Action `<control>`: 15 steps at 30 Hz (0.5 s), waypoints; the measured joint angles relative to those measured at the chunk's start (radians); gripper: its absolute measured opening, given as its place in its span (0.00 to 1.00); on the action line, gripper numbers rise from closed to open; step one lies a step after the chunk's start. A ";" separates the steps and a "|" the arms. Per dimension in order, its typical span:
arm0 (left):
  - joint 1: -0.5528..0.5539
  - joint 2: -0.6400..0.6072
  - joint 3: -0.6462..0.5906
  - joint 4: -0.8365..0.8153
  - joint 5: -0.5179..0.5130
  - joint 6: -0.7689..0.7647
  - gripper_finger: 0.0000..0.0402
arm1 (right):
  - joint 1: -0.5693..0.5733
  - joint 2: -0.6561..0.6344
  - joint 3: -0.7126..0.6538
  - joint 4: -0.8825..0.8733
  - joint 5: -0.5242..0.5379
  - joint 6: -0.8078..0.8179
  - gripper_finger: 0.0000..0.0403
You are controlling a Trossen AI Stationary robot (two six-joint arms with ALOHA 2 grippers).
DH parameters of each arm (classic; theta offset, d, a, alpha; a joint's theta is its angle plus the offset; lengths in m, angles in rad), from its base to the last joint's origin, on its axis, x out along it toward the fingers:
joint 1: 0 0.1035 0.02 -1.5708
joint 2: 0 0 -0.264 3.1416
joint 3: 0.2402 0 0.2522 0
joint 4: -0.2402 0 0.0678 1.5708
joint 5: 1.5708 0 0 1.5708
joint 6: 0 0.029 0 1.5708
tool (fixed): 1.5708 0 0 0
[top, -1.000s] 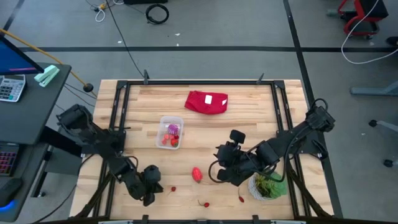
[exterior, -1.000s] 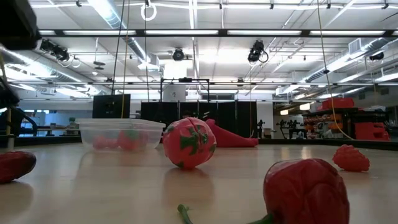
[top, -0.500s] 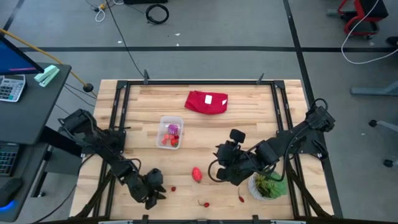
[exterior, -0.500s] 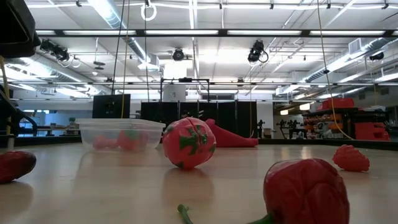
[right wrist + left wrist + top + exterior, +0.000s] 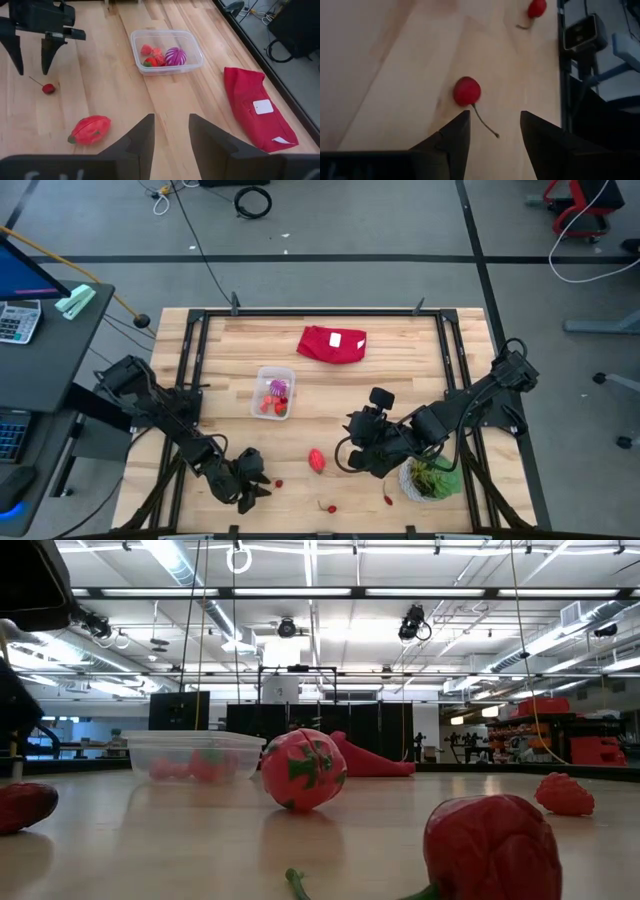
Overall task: Pick and placing Produce into tupperware
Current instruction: Put the red cherry in the transparent bin
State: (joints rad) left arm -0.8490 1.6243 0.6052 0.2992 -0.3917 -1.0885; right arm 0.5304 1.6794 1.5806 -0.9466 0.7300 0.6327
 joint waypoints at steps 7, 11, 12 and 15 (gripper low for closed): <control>0.004 0.088 -0.001 0.041 -0.019 -0.052 0.45 | 0.000 0.000 0.000 0.000 0.000 -0.006 0.32; 0.005 0.129 0.002 0.114 -0.028 -0.051 0.46 | 0.000 0.000 0.000 0.000 0.000 -0.007 0.32; 0.005 0.132 0.002 0.119 -0.030 -0.049 0.46 | 0.000 0.000 0.000 0.000 0.000 -0.007 0.32; 0.013 0.133 0.002 0.119 -0.030 -0.041 0.46 | 0.000 0.000 0.000 0.000 0.000 -0.007 0.32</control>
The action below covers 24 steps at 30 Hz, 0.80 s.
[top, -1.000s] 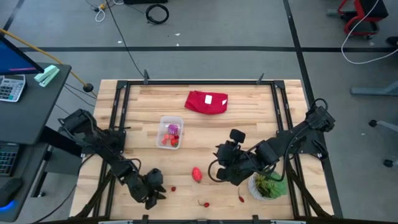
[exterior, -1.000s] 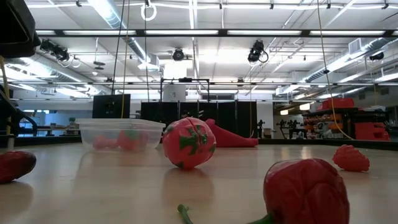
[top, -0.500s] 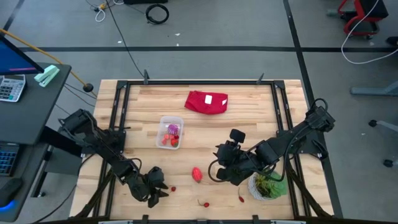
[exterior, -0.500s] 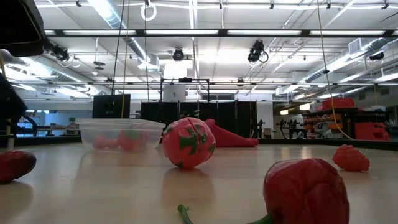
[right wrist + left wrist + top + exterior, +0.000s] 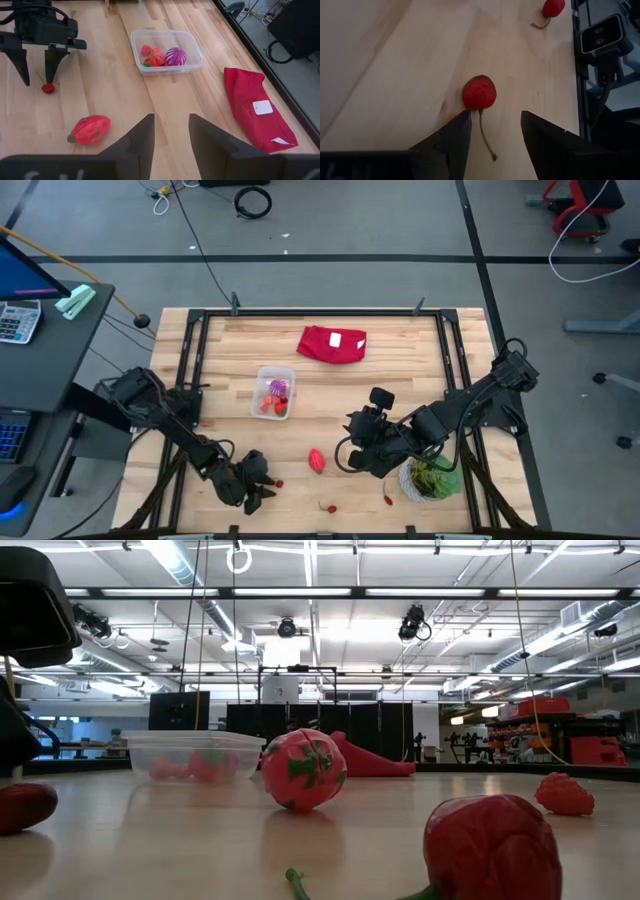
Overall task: Pick and placing Produce into tupperware
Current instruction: Put the red cherry in the transparent bin
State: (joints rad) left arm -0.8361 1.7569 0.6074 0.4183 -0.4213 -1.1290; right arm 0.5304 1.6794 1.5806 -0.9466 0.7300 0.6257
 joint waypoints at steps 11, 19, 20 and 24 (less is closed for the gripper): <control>0.054 0.003 -0.001 0.018 0.013 0.049 0.45 | 0.000 0.000 0.000 0.000 0.000 0.000 0.32; 0.054 0.003 -0.002 0.016 0.015 0.060 0.40 | 0.000 0.000 0.000 0.000 -0.001 0.000 0.32; 0.054 0.003 -0.002 0.015 0.016 0.070 0.38 | 0.000 0.000 0.000 0.000 0.000 0.000 0.32; 0.054 0.003 -0.003 0.013 0.016 0.102 0.31 | 0.000 0.000 0.000 0.000 -0.001 0.000 0.32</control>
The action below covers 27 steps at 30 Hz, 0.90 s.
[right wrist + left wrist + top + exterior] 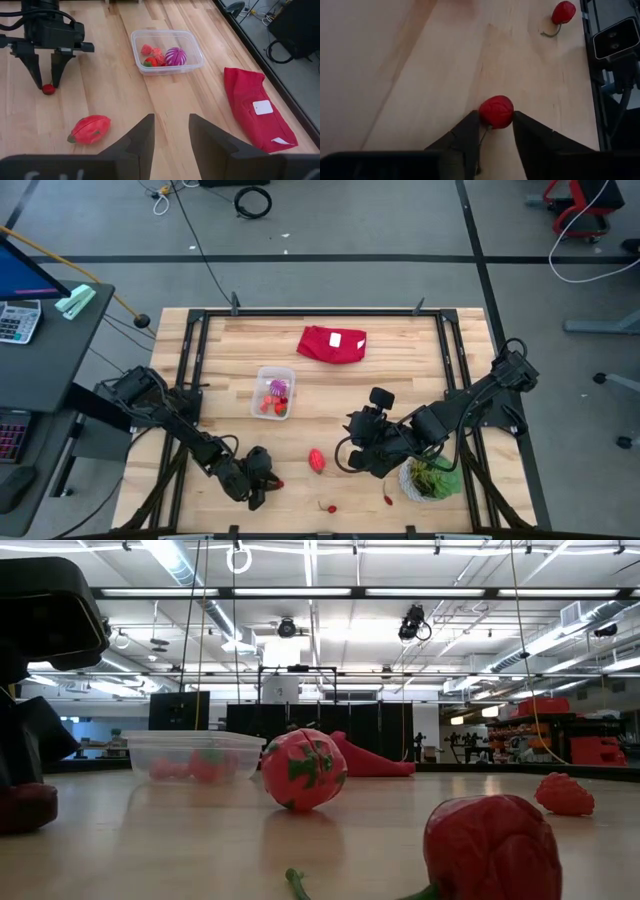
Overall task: Pick and placing Produce into tupperware
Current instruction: Put the red cherry in the transparent bin
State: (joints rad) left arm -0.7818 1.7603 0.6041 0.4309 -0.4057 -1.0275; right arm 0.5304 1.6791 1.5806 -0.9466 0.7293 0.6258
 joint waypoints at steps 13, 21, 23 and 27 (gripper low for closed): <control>0.000 0.003 -0.001 0.073 -0.019 0.123 0.09 | 0.000 0.000 0.000 0.000 0.000 0.000 0.32; 0.036 -0.075 -0.001 0.056 -0.124 0.182 0.08 | 0.000 0.000 0.000 0.000 0.000 0.000 0.32; 0.064 -0.122 0.000 0.016 -0.153 0.218 0.06 | 0.000 0.000 0.000 0.000 0.000 0.000 0.32; 0.138 -0.260 0.000 -0.144 -0.236 0.233 0.03 | 0.000 0.000 0.000 0.000 0.000 0.000 0.32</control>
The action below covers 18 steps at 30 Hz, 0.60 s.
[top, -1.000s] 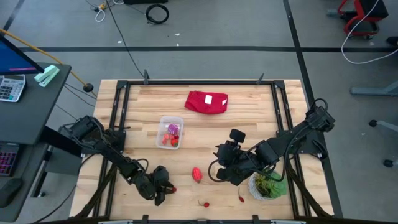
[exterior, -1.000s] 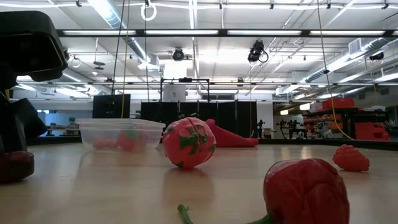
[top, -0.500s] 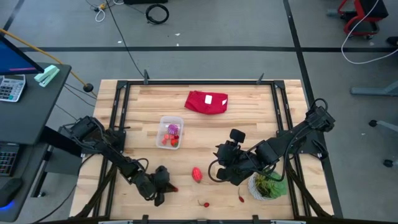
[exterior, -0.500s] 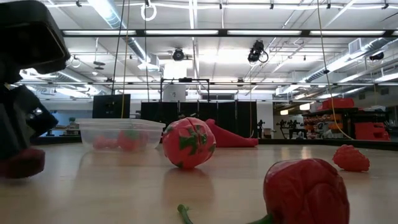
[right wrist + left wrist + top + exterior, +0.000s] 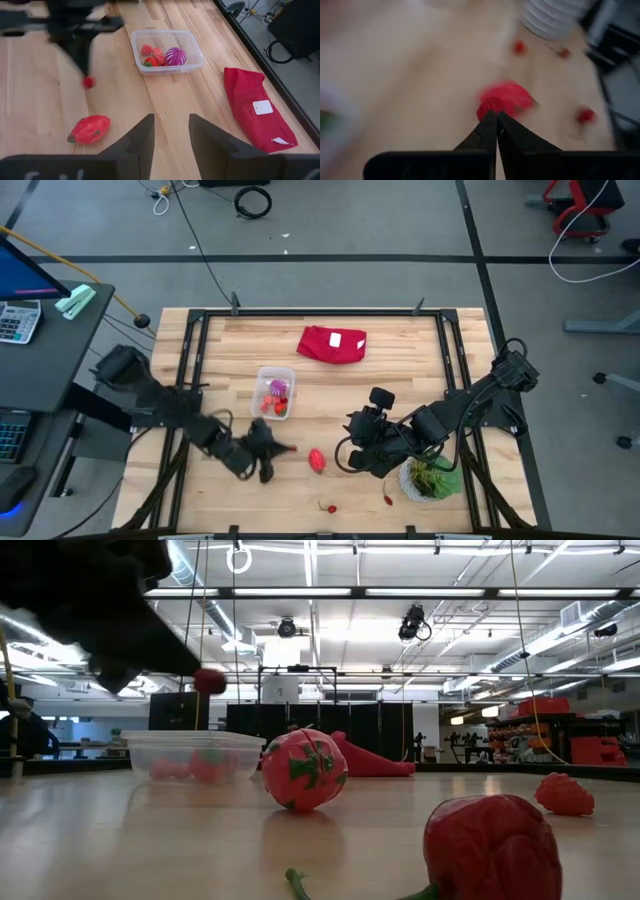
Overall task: Pick and placing Produce into tupperware
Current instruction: Put the red cherry in the transparent bin
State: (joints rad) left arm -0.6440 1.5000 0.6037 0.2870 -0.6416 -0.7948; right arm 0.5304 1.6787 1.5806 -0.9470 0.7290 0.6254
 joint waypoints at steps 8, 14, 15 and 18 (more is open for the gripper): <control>0.171 -0.368 0.000 -0.506 -0.029 0.006 0.04 | 0.000 0.000 0.000 0.000 0.000 0.000 0.32; 0.287 -0.498 0.000 -0.816 -0.013 -0.099 0.04 | 0.000 0.000 0.000 0.000 0.000 0.000 0.32; 0.296 -0.496 0.000 -0.828 0.000 -0.111 0.03 | 0.000 0.000 0.000 0.000 0.000 0.000 0.32; 0.301 -0.470 -0.008 -0.824 0.020 -0.111 0.03 | 0.000 0.000 0.000 0.000 0.000 0.000 0.32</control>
State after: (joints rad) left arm -0.3431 1.0302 0.5957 -0.5369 -0.6220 -0.9054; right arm 0.5304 1.6787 1.5806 -0.9466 0.7292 0.6254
